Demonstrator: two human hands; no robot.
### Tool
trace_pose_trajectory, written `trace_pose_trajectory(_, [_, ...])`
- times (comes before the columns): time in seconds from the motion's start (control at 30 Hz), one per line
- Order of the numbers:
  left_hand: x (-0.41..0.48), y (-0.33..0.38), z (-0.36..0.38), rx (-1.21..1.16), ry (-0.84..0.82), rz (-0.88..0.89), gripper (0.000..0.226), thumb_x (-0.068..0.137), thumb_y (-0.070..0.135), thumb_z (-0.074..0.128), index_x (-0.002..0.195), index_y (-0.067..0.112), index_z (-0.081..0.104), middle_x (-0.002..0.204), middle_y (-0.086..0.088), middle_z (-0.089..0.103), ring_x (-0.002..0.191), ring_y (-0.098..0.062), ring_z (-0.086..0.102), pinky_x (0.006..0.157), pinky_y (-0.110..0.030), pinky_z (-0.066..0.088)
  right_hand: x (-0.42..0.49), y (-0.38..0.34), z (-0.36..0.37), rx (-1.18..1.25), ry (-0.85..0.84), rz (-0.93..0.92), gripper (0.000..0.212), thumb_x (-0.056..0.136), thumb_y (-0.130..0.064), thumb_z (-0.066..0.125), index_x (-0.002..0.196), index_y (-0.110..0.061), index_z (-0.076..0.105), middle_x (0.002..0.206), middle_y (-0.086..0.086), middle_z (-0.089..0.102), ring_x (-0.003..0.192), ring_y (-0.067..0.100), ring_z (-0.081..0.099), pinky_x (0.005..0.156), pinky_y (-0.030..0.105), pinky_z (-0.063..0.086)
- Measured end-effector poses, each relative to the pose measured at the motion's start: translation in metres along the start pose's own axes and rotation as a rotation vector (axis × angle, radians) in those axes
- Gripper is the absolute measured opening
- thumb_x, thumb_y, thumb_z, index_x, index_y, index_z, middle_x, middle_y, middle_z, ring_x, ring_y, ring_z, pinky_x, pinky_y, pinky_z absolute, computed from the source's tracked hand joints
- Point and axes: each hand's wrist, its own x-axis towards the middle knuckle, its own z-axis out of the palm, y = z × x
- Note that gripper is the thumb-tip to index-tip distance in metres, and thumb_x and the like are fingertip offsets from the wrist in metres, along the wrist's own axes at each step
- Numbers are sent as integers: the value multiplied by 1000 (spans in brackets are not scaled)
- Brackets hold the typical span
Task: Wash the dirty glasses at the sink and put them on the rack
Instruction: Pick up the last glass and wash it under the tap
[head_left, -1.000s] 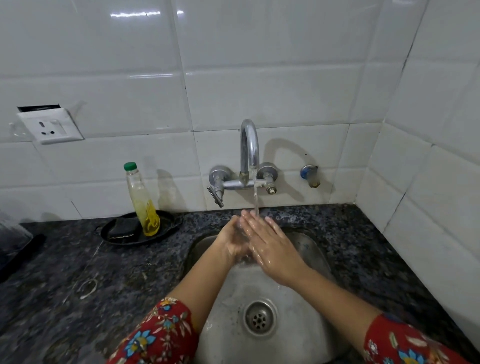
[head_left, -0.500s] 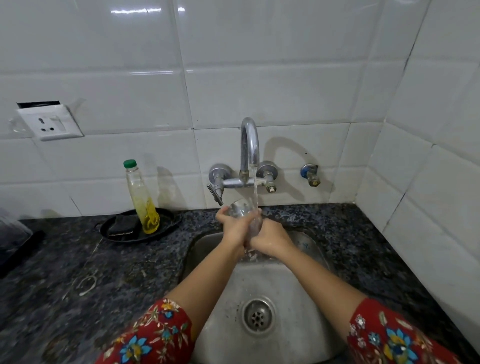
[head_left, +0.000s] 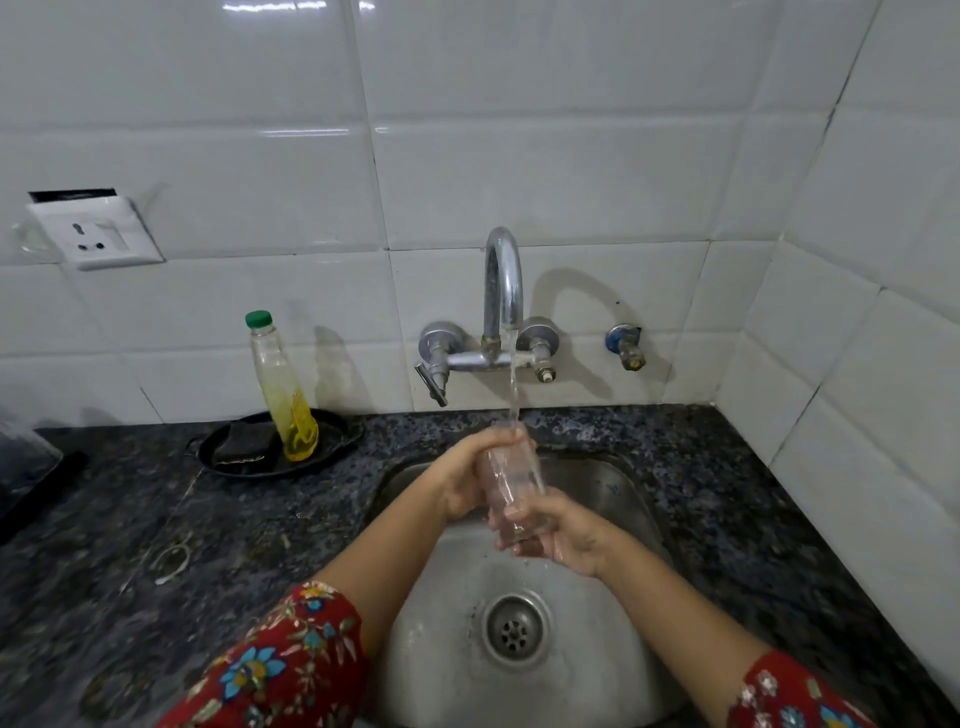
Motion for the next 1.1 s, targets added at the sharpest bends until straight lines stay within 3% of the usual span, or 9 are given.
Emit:
trace_pose_trajectory(0.13, [-4,-6,11,106,161,134,50,61,28,84,103,4,71,105,-17,70,92,-27,67,85,-41,57,6,4,9,-125,226,-67,40,71,-4,73,108,-8,58,78,9,66,60,17,64,52,26,51])
trace_pose_trajectory(0.3, [-8,2,2,112,-89,122,25,71,31,76,92,16,77,100,-8,70,97,-26,64,96,-44,50,-3,1,5,126,0,17,29,71,-16,70,99,-10,64,80,7,70,66,20,66,51,23,50])
trace_pose_trajectory(0.43, [-7,-1,16,388,168,278,41,72,21,84,107,6,68,95,-4,70,83,-13,67,68,-18,53,5,7,9,-20,199,-33,35,73,-13,77,106,-14,63,92,11,70,80,23,68,59,30,56])
trace_pose_trajectory(0.53, [-9,-2,15,530,109,315,41,79,33,77,111,9,66,99,-2,70,86,-11,68,71,-16,53,1,11,4,155,113,6,39,74,-14,75,108,-16,58,94,12,68,83,29,67,60,34,55])
trace_pose_trajectory(0.63, [-15,-4,6,629,187,349,42,87,49,61,105,11,69,95,-1,71,85,-13,67,77,-23,50,-6,3,-6,57,140,-8,60,65,-16,81,117,-16,50,109,13,65,85,32,67,50,29,51])
trace_pose_trajectory(0.77, [-12,-30,-8,355,349,172,56,98,53,39,101,7,71,90,-12,72,72,-22,66,66,-31,53,1,-21,-12,-408,367,-108,55,65,-28,84,110,-19,55,106,3,66,75,18,66,51,24,49])
trace_pose_trajectory(0.9, [-14,-40,-8,5,340,-55,55,103,48,27,103,7,64,96,-21,69,59,-20,66,50,-24,51,17,-38,12,-976,551,-222,67,61,-57,77,111,-23,48,103,-5,58,90,17,59,73,33,50])
trace_pose_trajectory(1.0, [-12,-34,-13,-207,316,-154,63,101,52,29,120,-2,55,114,-29,62,44,-19,65,38,-19,48,33,-53,29,-1148,570,-221,84,61,-64,73,127,-20,45,113,2,62,101,24,61,79,35,52])
trace_pose_trajectory(1.1, [-10,-29,-15,-270,311,-190,68,99,55,31,123,-5,53,103,-26,64,43,-18,63,37,-18,48,41,-70,36,-1147,581,-199,70,59,-63,76,111,-20,54,103,0,66,91,20,62,77,34,54])
